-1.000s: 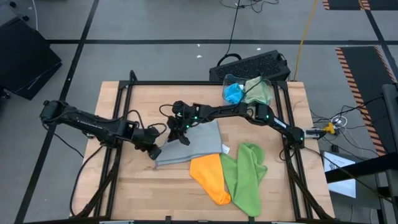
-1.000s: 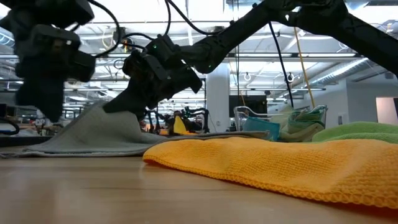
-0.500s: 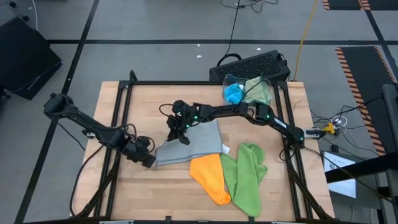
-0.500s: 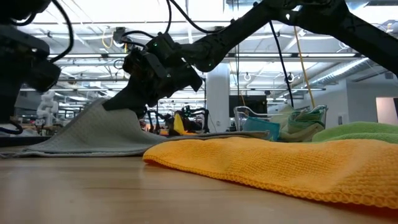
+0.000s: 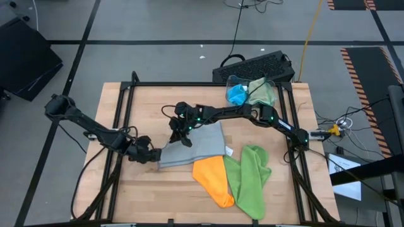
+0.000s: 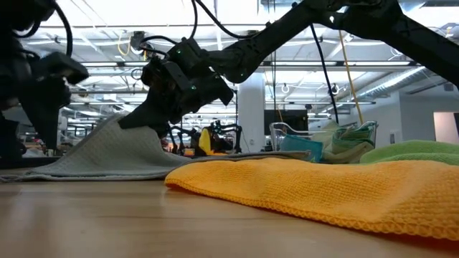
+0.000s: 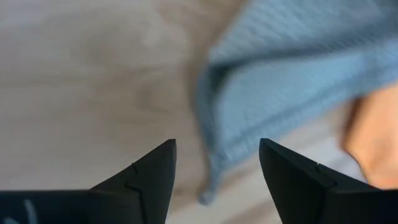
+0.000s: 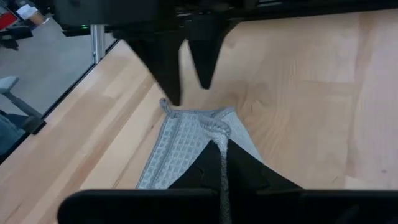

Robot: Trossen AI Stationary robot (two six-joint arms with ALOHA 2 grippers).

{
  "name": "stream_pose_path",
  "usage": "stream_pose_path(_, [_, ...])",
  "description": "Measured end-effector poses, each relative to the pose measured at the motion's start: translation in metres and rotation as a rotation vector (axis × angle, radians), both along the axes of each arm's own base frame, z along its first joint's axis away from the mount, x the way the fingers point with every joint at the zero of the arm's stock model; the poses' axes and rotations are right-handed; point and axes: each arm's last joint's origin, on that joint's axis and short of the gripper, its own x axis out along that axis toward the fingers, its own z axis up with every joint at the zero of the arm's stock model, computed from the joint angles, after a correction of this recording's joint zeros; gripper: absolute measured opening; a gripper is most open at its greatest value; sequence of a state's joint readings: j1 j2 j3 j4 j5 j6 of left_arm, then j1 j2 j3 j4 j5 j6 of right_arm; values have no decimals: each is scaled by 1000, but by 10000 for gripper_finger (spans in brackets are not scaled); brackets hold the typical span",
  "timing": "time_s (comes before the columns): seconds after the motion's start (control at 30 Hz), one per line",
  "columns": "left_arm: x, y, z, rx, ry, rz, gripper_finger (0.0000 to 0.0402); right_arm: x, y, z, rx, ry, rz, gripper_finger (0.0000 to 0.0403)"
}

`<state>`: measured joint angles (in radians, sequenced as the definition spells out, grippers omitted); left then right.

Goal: Fold microfiber towels
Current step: Fold the gray microfiber towel

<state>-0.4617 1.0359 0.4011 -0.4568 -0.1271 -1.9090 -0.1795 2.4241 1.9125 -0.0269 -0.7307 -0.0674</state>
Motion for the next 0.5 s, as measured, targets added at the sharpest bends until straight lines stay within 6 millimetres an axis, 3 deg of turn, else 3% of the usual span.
stream_pose_path(0.1, [-2,2,-5,33,46,19,232,0,-1,0,0,0,-2,0])
stream_pose_path(0.5, [25,-9,-28,166,-6,-83,232,-2,-5,10,-6,-11,-6,0])
